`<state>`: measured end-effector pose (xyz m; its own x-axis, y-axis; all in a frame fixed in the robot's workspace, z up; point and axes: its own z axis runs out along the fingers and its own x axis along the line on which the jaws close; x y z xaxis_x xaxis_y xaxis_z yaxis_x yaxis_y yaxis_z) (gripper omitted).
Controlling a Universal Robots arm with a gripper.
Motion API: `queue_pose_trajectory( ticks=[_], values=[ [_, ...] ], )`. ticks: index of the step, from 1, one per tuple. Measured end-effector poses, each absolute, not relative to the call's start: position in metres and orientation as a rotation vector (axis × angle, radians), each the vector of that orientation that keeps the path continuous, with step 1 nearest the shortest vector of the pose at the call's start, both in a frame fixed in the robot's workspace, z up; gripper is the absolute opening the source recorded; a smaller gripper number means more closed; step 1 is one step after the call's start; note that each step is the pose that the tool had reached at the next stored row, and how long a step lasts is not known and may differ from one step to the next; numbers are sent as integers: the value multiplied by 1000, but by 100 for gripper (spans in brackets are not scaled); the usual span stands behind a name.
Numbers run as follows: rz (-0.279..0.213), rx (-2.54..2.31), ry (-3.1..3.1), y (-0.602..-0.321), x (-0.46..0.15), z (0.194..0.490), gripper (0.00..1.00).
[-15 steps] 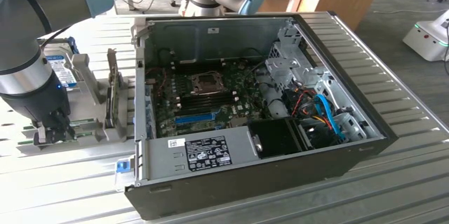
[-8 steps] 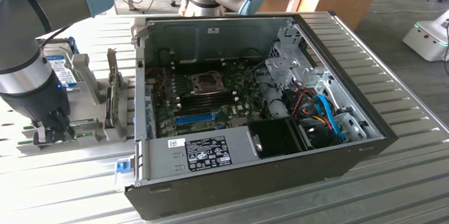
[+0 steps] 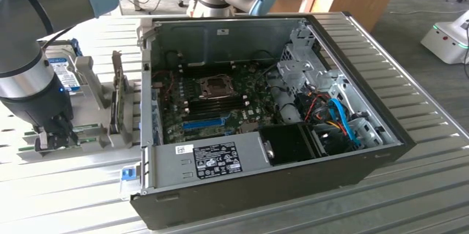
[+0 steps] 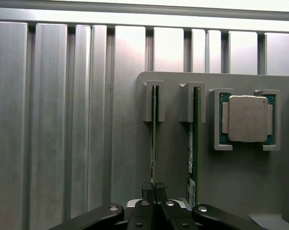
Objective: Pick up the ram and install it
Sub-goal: 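Pick up the ram and move it above insertion slot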
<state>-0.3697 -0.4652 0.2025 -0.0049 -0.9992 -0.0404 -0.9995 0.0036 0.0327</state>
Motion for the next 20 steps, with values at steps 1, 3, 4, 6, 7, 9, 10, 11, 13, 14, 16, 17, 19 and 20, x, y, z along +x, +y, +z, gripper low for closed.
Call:
queue_pose_trajectory(
  ticks=[1, 3, 4, 6, 7, 9, 10, 11, 13, 14, 16, 17, 19, 20],
  values=[
    [84, -2211, 2220, -465, -370, 203, 12],
    [86, -2209, 2218, -465, -370, 202, 12],
    [86, -2209, 2218, -465, -370, 202, 12],
    [86, -2209, 2218, -465, -370, 202, 12],
    [86, -2209, 2218, -465, -370, 202, 12],
    [86, -2209, 2218, -465, -370, 202, 12],
    [86, -2209, 2218, -465, -370, 203, 12],
    [86, -2209, 2218, -465, -370, 203, 12],
    [86, -2209, 2218, -465, -370, 205, 12],
    [86, -2209, 2219, -465, -370, 206, 12],
    [86, -2209, 2218, -465, -370, 208, 12],
    [86, -2209, 2218, -465, -369, 208, 12],
    [86, -2209, 2218, -465, -369, 210, 12],
    [86, -2209, 2218, -465, -369, 211, 12]
  ],
)
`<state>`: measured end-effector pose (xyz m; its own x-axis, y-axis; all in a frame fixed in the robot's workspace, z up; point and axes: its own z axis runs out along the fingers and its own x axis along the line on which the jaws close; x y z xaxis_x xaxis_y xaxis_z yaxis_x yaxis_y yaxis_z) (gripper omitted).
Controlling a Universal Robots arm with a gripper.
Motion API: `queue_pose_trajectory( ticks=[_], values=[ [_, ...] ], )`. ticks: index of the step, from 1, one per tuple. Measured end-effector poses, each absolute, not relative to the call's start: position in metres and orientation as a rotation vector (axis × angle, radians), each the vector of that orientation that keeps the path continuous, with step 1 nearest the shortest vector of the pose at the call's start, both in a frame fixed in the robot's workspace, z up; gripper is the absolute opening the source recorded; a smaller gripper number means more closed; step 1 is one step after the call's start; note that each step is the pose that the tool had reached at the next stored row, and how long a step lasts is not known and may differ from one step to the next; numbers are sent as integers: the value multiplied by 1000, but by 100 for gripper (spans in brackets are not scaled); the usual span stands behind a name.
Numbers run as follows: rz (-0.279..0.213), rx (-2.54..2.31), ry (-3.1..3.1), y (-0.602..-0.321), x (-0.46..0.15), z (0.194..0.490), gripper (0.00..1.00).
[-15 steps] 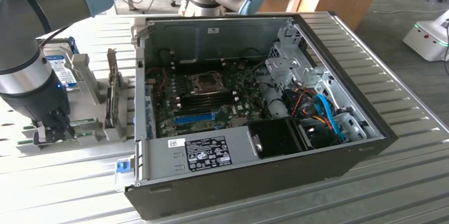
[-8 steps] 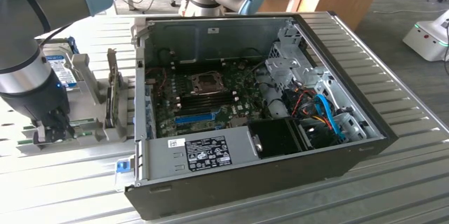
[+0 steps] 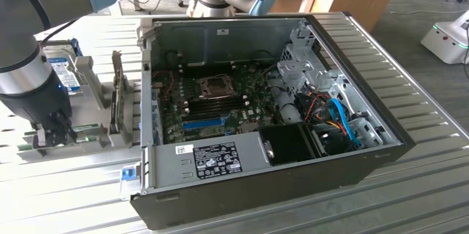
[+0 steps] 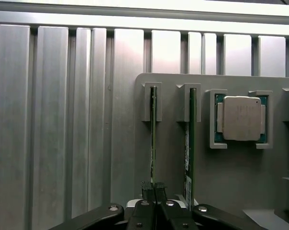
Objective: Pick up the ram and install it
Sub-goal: 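Pick up the ram and move it above insertion slot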
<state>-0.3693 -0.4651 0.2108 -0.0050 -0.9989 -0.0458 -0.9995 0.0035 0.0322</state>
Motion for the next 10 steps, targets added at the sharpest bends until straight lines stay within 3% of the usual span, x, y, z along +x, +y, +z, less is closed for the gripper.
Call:
queue_pose_trajectory(
  ticks=[10],
  values=[
    [86, -2209, 2218, -465, -369, 219, 12]
  ],
)
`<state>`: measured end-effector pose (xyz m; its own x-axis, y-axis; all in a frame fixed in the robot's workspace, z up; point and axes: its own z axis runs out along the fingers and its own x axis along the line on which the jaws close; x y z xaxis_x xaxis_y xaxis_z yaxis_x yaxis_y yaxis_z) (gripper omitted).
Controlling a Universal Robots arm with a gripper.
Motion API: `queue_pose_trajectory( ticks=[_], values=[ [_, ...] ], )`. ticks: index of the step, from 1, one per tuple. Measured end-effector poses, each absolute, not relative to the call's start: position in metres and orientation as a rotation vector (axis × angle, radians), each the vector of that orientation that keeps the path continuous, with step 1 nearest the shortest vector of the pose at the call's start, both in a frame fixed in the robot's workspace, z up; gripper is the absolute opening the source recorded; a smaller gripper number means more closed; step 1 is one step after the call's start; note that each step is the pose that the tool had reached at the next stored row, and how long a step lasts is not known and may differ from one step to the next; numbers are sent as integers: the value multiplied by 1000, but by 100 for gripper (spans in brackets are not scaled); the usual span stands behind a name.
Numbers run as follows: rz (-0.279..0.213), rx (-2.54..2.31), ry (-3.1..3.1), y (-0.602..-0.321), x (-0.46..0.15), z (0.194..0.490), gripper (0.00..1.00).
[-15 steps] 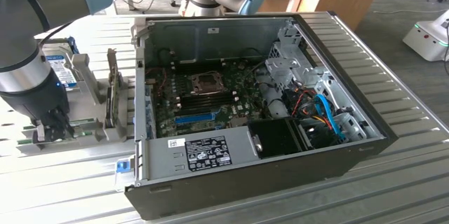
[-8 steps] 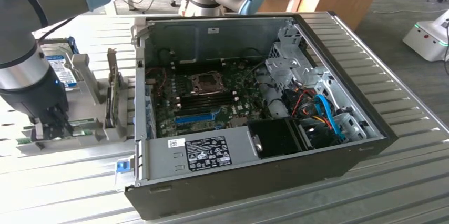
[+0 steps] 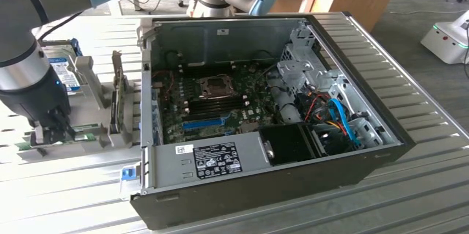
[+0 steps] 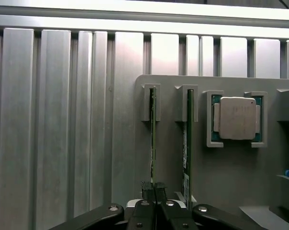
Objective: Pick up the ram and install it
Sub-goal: 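Pick up the ram and move it above insertion slot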
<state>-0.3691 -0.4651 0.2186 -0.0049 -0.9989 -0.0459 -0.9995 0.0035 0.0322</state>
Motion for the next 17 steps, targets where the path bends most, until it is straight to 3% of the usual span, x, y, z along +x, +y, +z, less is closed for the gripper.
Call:
queue_pose_trajectory(
  ticks=[17],
  values=[
    [86, -2209, 2218, -465, -369, 231, 12]
  ],
)
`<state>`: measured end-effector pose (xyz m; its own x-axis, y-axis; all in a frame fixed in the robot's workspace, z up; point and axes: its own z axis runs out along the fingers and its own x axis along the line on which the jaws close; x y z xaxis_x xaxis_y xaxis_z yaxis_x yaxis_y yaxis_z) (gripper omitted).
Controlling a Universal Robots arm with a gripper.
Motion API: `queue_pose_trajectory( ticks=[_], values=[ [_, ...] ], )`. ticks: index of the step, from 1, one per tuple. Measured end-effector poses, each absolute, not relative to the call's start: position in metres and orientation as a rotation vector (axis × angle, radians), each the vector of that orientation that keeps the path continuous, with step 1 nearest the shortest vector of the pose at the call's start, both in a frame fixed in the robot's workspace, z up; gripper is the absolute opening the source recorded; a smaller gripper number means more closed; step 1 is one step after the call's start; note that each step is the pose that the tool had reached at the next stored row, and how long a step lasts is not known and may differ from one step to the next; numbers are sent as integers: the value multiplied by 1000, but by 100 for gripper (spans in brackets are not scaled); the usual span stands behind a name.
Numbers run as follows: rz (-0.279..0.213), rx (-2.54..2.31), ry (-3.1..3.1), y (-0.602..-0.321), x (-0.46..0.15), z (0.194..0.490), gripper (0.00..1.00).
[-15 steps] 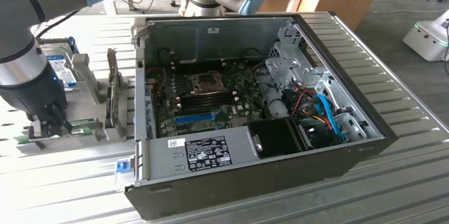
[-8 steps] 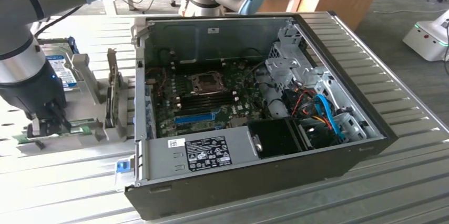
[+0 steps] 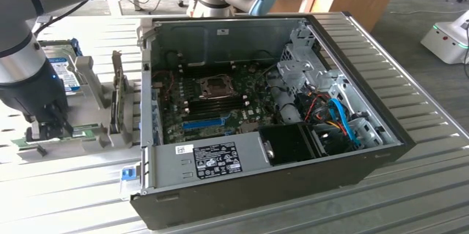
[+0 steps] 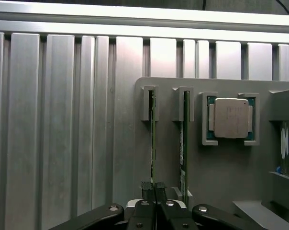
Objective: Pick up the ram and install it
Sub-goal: 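Pick up the ram and move it above insertion slot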
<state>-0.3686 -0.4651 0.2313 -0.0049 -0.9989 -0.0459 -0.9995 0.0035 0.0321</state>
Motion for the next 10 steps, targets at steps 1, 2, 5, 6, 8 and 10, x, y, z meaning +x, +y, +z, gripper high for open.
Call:
queue_pose_trajectory(
  ticks=[1, 2, 5, 6, 8, 10],
  values=[
    [86, -2209, 2218, -465, -369, 232, 12],
    [86, -2209, 2218, -465, -369, 233, 12],
    [86, -2209, 2218, -465, -368, 237, 12],
    [86, -2209, 2218, -465, -368, 239, 12],
    [86, -2209, 2218, -465, -368, 242, 12],
    [86, -2209, 2218, -465, -368, 245, 12]
  ],
)
